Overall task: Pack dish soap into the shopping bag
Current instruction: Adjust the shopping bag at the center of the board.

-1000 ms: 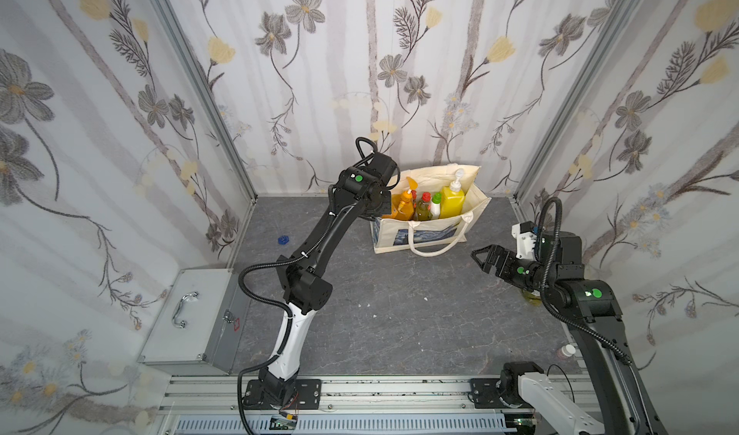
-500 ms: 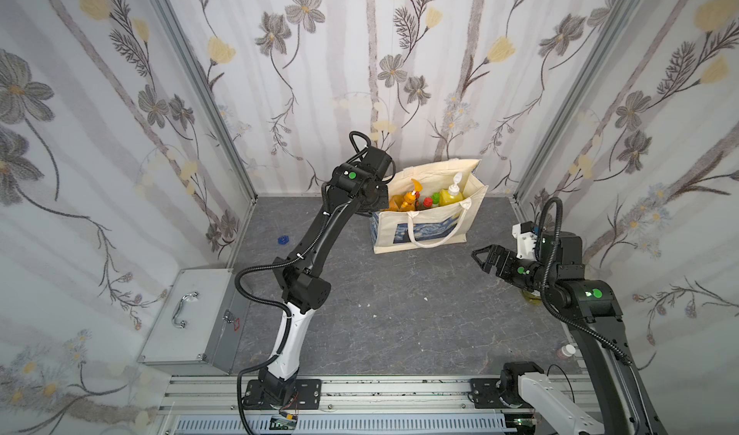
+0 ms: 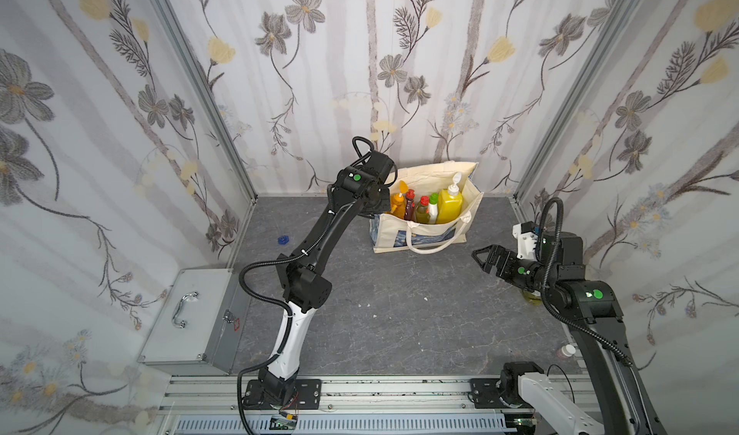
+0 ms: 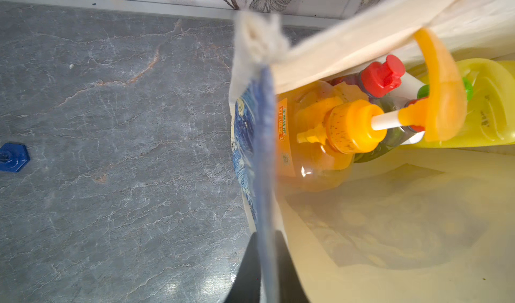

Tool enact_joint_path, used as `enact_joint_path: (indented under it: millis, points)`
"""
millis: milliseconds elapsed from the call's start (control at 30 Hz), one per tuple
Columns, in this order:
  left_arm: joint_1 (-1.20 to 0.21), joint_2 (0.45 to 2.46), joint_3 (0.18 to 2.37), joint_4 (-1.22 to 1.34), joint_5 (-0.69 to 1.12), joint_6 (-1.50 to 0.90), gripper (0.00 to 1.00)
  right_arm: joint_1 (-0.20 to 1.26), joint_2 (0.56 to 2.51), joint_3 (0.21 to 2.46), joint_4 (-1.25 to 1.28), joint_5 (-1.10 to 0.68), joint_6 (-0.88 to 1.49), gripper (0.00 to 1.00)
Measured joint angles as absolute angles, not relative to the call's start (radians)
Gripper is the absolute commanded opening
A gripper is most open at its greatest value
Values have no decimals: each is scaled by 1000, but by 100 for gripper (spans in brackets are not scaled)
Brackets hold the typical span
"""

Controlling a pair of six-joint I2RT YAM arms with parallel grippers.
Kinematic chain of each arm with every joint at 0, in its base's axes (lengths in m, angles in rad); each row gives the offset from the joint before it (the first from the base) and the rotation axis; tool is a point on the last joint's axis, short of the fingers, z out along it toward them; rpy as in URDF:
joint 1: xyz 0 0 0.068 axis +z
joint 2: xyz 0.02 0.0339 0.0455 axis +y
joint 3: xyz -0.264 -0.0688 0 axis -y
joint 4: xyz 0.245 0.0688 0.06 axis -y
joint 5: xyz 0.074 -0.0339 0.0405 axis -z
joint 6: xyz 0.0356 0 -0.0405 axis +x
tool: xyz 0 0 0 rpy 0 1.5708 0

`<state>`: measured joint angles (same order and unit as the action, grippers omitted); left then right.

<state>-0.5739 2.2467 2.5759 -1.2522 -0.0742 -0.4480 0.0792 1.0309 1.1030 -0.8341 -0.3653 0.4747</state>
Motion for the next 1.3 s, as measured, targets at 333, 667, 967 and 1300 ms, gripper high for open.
enact_joint_path:
  millis: [333, 667, 967, 1300]
  points:
    - [-574, 2253, 2552, -1230, -47, -451, 92, 72, 1018, 1177, -865, -306, 477, 100]
    - [-575, 2156, 2516, -1222, -45, -445, 100, -17, 1025, 1339, -1003, -64, 450, 100]
    - [-575, 1941, 2300, -1154, -50, -445, 100, -218, 1060, 1389, -1095, 6, 392, 100]
    - [-569, 1660, 1980, -1078, 6, -470, 100, -433, 1105, 1390, -1112, 2, 307, 100]
